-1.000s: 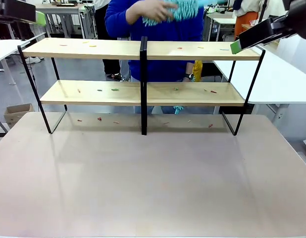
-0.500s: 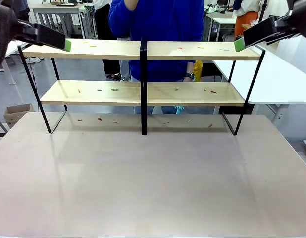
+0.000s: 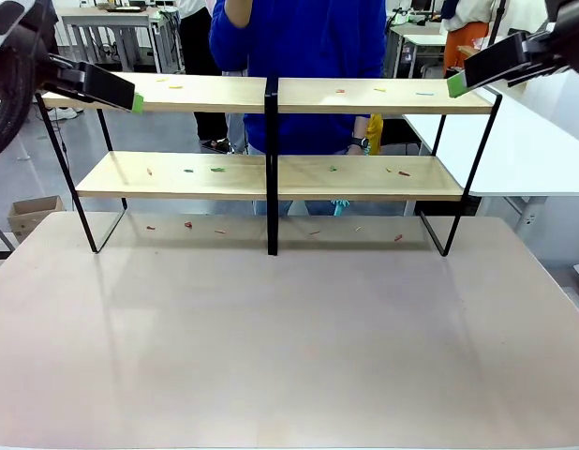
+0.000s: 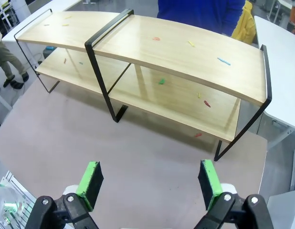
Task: Clean the shelves.
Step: Pick up the Duster when the human hands it over.
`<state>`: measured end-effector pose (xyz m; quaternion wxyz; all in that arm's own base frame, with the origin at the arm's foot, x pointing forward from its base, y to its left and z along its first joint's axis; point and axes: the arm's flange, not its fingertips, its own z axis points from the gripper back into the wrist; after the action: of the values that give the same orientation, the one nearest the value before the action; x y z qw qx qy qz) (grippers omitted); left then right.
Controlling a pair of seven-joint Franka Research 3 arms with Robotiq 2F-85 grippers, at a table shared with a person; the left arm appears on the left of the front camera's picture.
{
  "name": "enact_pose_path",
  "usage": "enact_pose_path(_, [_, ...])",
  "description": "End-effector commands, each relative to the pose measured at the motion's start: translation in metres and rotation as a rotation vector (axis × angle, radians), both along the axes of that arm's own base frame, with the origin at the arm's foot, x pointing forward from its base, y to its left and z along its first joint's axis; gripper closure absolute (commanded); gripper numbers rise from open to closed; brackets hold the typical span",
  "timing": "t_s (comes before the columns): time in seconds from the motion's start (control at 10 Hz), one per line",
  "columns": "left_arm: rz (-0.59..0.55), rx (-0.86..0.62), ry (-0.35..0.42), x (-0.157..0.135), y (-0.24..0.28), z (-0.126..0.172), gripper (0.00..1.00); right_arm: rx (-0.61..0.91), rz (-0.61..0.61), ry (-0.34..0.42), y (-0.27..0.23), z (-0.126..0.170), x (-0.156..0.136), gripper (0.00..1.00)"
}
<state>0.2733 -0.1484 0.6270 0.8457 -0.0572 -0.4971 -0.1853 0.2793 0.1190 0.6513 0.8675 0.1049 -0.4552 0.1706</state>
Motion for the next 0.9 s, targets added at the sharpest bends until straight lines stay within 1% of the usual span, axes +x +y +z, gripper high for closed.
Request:
enact_pose_path(0.0, [0.011,0.009,0.005,-0.003,0.000,-0.007,0.00,0.018,-0.010,-0.005,-0.002,-0.004,0.006,0.00])
enact_pose_path(0.3, [0.012,0.031,0.024,-0.001,-0.003,-0.011,0.00,0.014,-0.008,-0.004,-0.002,-0.004,0.008,0.00])
enact_pose_path(0.4, [0.037,0.038,0.035,0.000,-0.003,-0.010,0.00,0.012,-0.009,-0.003,-0.002,-0.004,0.008,0.00])
enact_pose_path(0.5, [0.057,0.059,0.080,0.002,-0.003,-0.011,0.00,0.011,-0.008,-0.006,-0.002,-0.004,0.008,0.00])
enact_pose_path(0.6, [0.003,0.023,0.030,0.003,-0.002,-0.007,0.00,0.016,-0.016,-0.014,0.000,-0.004,0.009,0.00])
enact_pose_path(0.8, [0.003,0.023,0.030,0.003,-0.002,-0.007,0.00,0.037,-0.041,-0.012,0.011,-0.003,0.008,0.00])
